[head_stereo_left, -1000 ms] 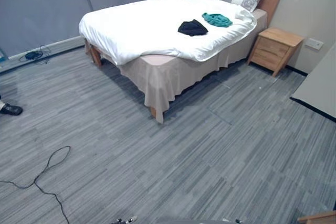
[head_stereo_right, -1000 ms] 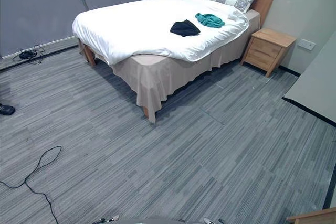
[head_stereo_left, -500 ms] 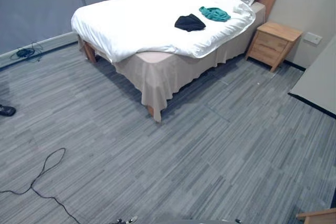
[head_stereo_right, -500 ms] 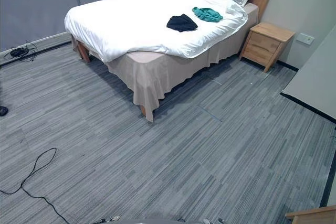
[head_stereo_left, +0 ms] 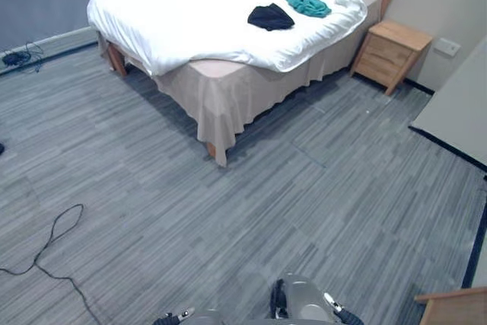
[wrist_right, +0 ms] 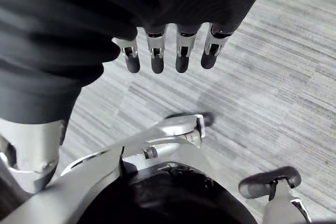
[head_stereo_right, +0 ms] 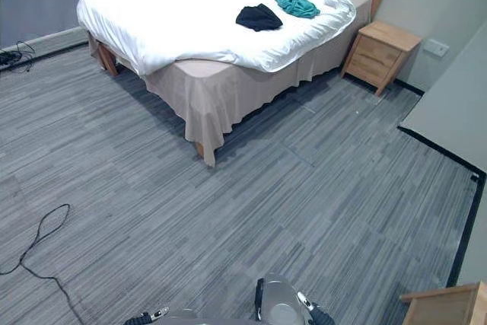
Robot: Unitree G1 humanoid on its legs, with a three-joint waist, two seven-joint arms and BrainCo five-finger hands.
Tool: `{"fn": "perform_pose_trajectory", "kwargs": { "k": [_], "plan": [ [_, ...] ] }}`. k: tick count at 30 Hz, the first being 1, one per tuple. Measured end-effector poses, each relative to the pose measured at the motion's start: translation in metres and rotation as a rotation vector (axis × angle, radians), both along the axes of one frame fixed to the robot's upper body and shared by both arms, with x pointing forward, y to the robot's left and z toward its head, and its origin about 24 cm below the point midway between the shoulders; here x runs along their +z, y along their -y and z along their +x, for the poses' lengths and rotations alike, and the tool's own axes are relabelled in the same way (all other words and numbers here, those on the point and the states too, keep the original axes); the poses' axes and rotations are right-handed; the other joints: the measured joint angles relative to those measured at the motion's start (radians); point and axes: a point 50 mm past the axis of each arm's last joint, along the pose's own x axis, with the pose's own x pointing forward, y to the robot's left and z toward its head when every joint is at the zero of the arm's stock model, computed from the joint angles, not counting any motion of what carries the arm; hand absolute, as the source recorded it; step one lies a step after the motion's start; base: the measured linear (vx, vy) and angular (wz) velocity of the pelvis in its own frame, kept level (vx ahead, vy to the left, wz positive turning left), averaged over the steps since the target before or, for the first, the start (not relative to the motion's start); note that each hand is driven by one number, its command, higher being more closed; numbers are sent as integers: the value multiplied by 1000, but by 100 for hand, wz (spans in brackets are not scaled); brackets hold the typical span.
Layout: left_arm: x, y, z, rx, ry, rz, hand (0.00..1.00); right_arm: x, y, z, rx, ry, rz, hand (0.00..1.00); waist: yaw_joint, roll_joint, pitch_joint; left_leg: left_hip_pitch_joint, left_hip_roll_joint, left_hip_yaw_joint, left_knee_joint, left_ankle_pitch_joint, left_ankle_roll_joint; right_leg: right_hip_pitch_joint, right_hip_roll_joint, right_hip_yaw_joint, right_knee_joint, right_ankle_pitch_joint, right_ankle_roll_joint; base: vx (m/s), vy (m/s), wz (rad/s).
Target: Tidy the bed and pick cloth on bed and put in laundry
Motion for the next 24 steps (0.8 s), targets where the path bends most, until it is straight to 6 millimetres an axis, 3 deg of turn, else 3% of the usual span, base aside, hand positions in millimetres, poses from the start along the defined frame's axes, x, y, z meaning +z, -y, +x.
{"fn": "perform_pose_trajectory", "kwargs": {
  "k": [1, 2, 3, 5, 7, 8, 9, 10, 11, 13, 14, 16, 17, 19, 20, 22, 23, 24],
  "plan": [
    [-1, 2, -1, 22, 0, -5, 0, -1, 1, -7, -24, -14, 0, 0, 1, 10, 6, 60, 15, 1, -5, -40, -17, 7, -9, -12, 45, 69, -4, 411, -287, 4],
    [-2, 9, -1, 22, 2, -21, 0, 0, 9, -8, -30, -14, -17, 0, -2, 33, 7, 91, 45, -1, -13, -60, -5, 7, 10, -32, 92, 100, -16, 667, -393, 12],
    [-4, 19, -5, 24, -1, -48, 0, 1, 16, -14, -31, -32, -38, 0, -11, 89, -16, 115, 93, -9, -13, -53, 30, -32, 56, -56, 206, 94, -31, 587, -312, 3],
    [-4, 19, -2, 27, 25, -49, 0, 1, 17, -13, -30, -38, -40, 0, -8, 101, -17, 83, 116, -28, 109, 28, 17, -35, 64, -66, 281, 77, -76, 523, -335, -7],
    [-4, 21, -4, 54, 37, -55, 0, 1, 20, -14, 9, -54, -56, 0, -10, 113, -24, -10, 172, -58, 370, 215, 11, 35, 111, -87, 287, 8, -156, 674, -441, -9],
    [-4, 21, -4, 56, 40, -55, 0, 1, 20, -15, 24, -60, -61, 0, -8, 116, -25, -46, 194, -59, 453, 284, 3, 63, 128, -87, 271, -7, -171, 650, -348, -10],
    [-4, 21, -3, 67, 54, -57, 0, 1, 22, -15, 62, -70, -76, 0, -5, 118, -19, -130, 226, -69, 633, 314, 5, 124, 165, -85, 223, -20, -187, 517, -231, -4],
    [-3, 20, -1, 82, 74, -58, 0, 1, 23, -11, 90, -64, -88, 0, -3, 126, -10, -218, 223, -83, 789, 243, 16, 205, 195, -82, 169, -29, -200, 497, -209, -1],
    [-2, 18, 2, 97, 95, -57, 0, 1, 23, -10, 106, -66, -92, 0, 1, 115, -3, -253, 210, -82, 825, 211, 11, 242, 200, -80, 146, -34, -209, 458, -162, 6],
    [1, 16, 9, 110, 136, -51, 0, 2, 23, -6, 125, -55, -99, 0, 16, 95, 8, -339, 125, -63, 786, 138, 29, 340, 201, -65, 96, -56, -216, 404, -110, -17],
    [3, 18, 11, 124, 168, -60, 0, 4, 25, 5, 132, -13, -112, 0, 45, 92, 10, -404, 46, 0, 572, 127, 42, 392, 193, -42, 72, -81, -210, 358, -58, -51],
    [4, 20, 14, 126, 186, -62, 0, 7, 25, 15, 140, 30, -118, 0, 60, 94, 9, -425, 14, 59, 359, 139, 29, 413, 192, -28, 60, -95, -210, 353, -5, -47],
    [4, 20, 14, 130, 185, -59, 0, 9, 26, 22, 146, 59, -125, 0, 59, 96, 8, -438, -3, 132, 155, 168, -3, 443, 192, -29, 46, -115, -206, 393, 45, -19],
    [3, 21, 14, 134, 183, -52, 0, 10, 27, 23, 139, 74, -129, 0, 59, 97, 5, -433, -3, 275, 4, 202, 13, 507, 193, -47, 31, -155, -186, 539, 125, 15],
    [3, 22, 13, 137, 168, -53, 0, 9, 25, 18, 137, 53, -122, 0, 59, 88, -5, -425, -14, 365, -31, 272, 98, 554, 177, -57, 49, -229, -153, 681, 204, 37],
    [2, 16, 8, 140, 139, -39, 0, 8, 24, 17, 136, 45, -115, 0, 58, 52, -44, -419, -50, 388, -21, 296, 130, 533, 127, -81, 115, -287, -113, 627, 176, 34],
    [1, 15, 5, 148, 116, -31, 0, 8, 24, 20, 138, 48, -116, 0, 58, 49, -65, -418, -72, 400, -19, 316, 195, 464, 77, -95, 302, -342, -43, 650, 179, 20],
    [2, 13, 7, 156, 108, -20, 0, 11, 22, 34, 147, 78, -111, 0, 59, 45, -61, -395, -94, 399, -15, 320, 255, 351, 13, -97, 595, -350, 45, 624, 181, 37]
  ]
}}
